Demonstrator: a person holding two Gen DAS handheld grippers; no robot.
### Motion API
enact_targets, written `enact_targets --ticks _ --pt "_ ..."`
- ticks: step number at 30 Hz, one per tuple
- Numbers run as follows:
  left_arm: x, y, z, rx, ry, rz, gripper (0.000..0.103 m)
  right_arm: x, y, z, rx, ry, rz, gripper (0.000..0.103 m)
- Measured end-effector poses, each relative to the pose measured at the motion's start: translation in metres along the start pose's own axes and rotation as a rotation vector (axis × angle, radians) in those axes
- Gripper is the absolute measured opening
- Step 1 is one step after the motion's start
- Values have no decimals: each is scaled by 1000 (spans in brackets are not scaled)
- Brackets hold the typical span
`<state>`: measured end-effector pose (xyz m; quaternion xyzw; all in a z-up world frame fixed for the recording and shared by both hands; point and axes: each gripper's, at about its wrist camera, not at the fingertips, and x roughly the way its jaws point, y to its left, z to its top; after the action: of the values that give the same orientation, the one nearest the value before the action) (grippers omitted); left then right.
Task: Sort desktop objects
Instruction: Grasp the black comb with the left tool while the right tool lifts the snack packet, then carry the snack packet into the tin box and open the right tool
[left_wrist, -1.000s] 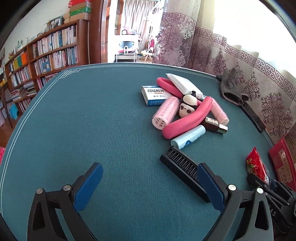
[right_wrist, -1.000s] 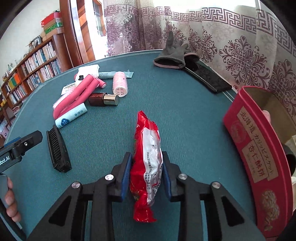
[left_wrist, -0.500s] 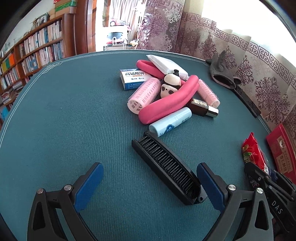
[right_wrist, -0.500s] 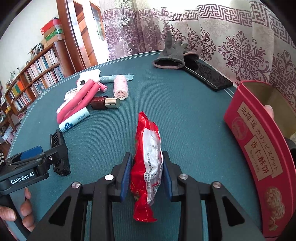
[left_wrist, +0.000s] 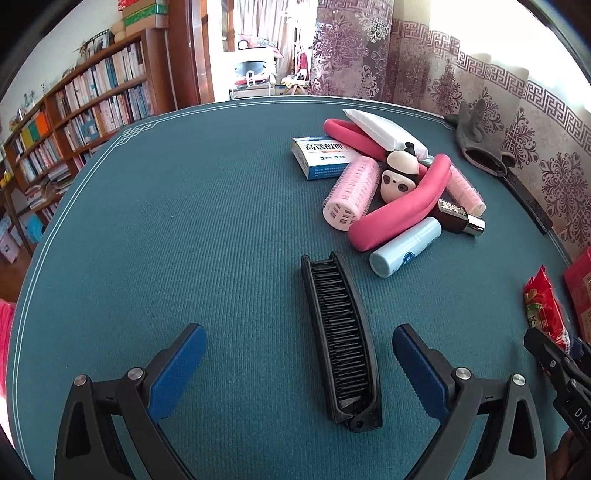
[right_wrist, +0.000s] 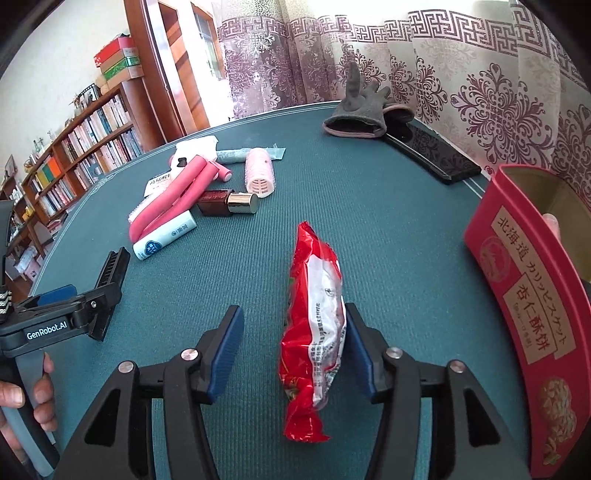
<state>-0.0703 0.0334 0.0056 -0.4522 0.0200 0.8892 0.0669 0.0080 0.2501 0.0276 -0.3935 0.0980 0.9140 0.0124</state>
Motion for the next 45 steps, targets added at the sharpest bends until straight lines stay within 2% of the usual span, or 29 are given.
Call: enact_targets --ticks 1,2,3,4,5,6,7,10,17,18,20,21,22,27,33,40,45 --pt "2 -3 0 10 -5 9 86 0 -1 0 5 0 4 59" --pt "4 -7 1 20 -17 20 85 -1 -2 0 12 -2 3 59" --pt "3 -8 1 23 -29 20 73 -2 -3 0 20 -3 -4 60" --pt "1 -9 2 22 -35 4 57 -3 -5 0 29 -4 -11 61" --pt "0 -10 2 27 -37 10 49 -4 -7 0 38 -3 -13 61" --pt "-2 -10 2 30 -35 5 34 -5 -9 0 45 -2 -14 61" --pt "-3 -7 2 21 -31 -7 28 -6 -11 0 49 -1 -15 61" --pt "-12 0 -1 -13 -28 -44 28 -7 -13 0 58 1 -15 61" --pt "-30 -3 -9 -3 -57 -77 28 0 -5 9 13 5 -44 61" --pt "-31 -4 -11 -3 -57 -81 28 3 -3 10 -5 14 -67 59" --pt "-34 -6 -14 -3 -56 -90 28 7 0 9 -33 17 -123 46" --pt "-35 -7 -15 0 -55 -94 28 7 1 9 -42 21 -130 36" --pt "-36 -9 -17 4 -53 -97 28 5 0 9 -45 20 -128 32" --pt "-44 -20 -21 30 -57 -116 28 -13 -9 3 -18 15 -90 28" --pt "-54 -40 -21 71 -68 -142 28 -61 -26 7 23 -81 -96 28" --pt "-64 -71 -25 125 -62 -183 28 -117 -65 14 119 -202 -101 27" --pt "-68 -93 -26 168 -63 -195 28 -152 -104 26 176 -301 -155 27"
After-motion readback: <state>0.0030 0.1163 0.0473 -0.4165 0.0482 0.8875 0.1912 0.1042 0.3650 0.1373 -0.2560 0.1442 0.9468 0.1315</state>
